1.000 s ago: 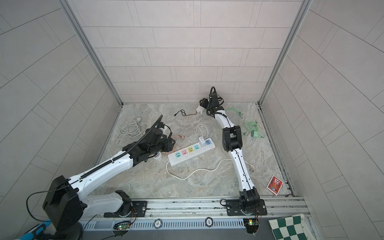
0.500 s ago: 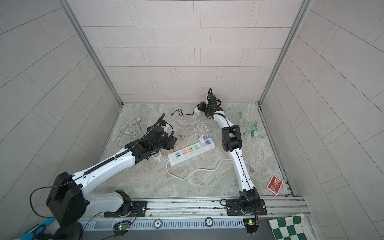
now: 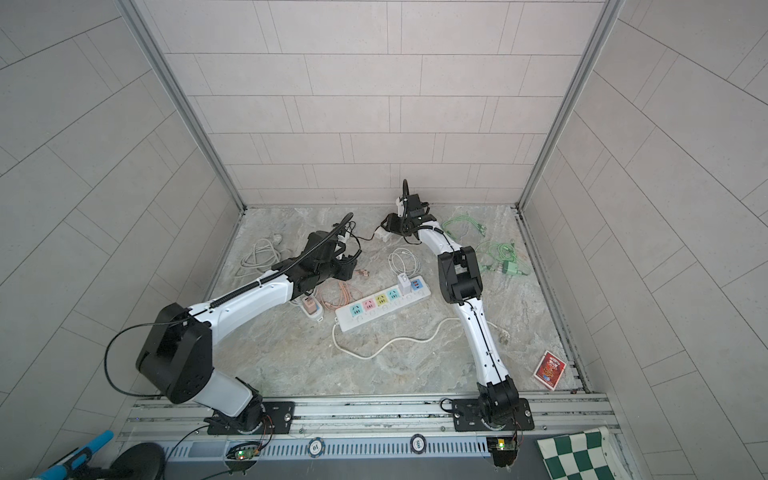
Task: Insert the plug
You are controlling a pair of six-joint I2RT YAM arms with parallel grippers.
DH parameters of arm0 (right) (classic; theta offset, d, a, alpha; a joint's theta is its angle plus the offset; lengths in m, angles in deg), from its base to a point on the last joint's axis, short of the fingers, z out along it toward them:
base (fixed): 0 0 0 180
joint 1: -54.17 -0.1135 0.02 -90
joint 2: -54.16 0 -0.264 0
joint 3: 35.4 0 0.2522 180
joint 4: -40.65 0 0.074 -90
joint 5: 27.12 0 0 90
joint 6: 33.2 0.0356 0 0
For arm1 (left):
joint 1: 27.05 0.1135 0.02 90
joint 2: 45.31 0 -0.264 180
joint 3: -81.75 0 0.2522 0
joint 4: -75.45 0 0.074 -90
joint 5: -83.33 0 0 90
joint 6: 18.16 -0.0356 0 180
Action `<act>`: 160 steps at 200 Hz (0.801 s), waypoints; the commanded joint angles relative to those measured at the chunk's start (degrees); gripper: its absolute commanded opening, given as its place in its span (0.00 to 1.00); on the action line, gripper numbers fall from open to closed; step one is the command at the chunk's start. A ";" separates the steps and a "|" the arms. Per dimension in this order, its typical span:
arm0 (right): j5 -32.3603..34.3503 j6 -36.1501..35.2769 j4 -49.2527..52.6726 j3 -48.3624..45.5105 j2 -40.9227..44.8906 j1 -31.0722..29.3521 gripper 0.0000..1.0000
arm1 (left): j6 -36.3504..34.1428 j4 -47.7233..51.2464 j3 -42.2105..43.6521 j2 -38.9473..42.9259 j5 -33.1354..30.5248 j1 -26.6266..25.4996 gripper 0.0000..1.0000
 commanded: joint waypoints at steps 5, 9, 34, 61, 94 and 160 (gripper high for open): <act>-2.03 -2.58 5.48 -9.15 4.84 -1.45 0.48 | -4.54 -1.28 -1.08 -0.90 2.56 0.17 0.59; -2.28 -2.69 5.03 -10.71 5.75 -1.60 0.48 | -4.67 -1.72 -0.87 -0.94 2.85 0.18 0.59; -4.33 -5.89 4.50 -18.38 10.30 -2.66 0.48 | -5.01 -1.56 -1.38 -2.25 5.22 0.18 0.59; -7.14 -6.17 3.17 -25.21 14.86 -2.77 0.50 | -5.76 -1.29 -1.73 -4.31 9.41 0.18 0.60; -13.24 -1.71 -4.29 -32.95 20.34 -1.08 0.54 | -5.89 -0.01 -2.96 -7.21 11.52 0.04 0.60; -15.34 10.54 -28.56 -46.45 28.30 4.77 0.64 | -9.34 7.16 -15.42 -17.62 12.53 -0.25 0.61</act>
